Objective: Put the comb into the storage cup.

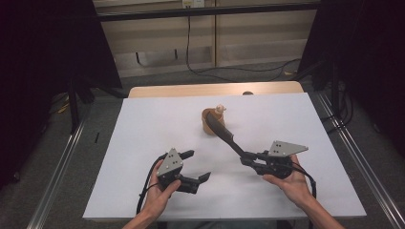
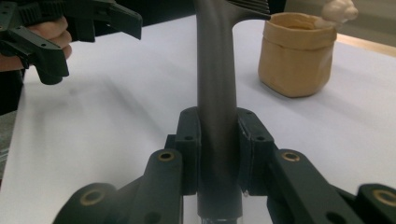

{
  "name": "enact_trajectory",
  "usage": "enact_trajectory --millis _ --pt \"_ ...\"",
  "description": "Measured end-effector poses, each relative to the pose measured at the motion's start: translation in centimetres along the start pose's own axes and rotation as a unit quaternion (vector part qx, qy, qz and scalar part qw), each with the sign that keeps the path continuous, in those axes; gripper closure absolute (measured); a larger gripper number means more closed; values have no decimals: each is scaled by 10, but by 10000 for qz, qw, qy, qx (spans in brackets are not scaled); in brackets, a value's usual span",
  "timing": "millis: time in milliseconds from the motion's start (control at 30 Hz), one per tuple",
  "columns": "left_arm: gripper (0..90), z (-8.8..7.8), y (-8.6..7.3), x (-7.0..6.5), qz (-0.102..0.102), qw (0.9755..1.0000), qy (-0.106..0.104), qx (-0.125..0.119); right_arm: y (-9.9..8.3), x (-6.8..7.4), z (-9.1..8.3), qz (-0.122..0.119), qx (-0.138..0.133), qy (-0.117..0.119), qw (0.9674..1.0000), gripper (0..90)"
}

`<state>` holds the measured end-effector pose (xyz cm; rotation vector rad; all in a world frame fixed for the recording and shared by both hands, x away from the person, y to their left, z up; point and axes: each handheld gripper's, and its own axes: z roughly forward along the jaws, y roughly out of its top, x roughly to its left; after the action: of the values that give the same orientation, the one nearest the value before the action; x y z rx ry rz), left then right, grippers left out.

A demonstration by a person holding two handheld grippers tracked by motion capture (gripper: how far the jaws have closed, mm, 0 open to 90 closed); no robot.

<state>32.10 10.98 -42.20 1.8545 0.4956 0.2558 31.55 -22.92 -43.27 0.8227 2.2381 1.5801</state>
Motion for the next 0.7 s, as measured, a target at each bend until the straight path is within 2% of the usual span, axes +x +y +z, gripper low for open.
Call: enact_trajectory --millis 67,167,333,367,433,467,533,700 --pt "67 0 0 0 -53 10000 -2 -71 0 1 0 3 -66 62 10000 728" --pt "56 1 2 -1 -79 9999 -63 -27 0 1 1 34 -252 163 9995 728" --pt "39 2 5 -5 -65 9995 -276 -153 0 3 1 -29 -385 365 9986 728" --pt "39 2 6 -7 -172 9989 -359 -254 0 3 1 -36 -437 406 9982 728" --pt "39 1 7 -7 -176 9985 -425 -298 0 4 1 -45 -466 429 9980 728" --pt "38 1 8 -8 -124 9985 -424 -317 1 5 1 -51 -514 521 9973 728" --pt "39 1 10 -10 -12 9986 -415 -339 1 6 1 -78 -504 563 9971 728" --pt "39 1 12 -12 -58 9975 -505 -489 3 11 3 -165 -646 764 9948 728"
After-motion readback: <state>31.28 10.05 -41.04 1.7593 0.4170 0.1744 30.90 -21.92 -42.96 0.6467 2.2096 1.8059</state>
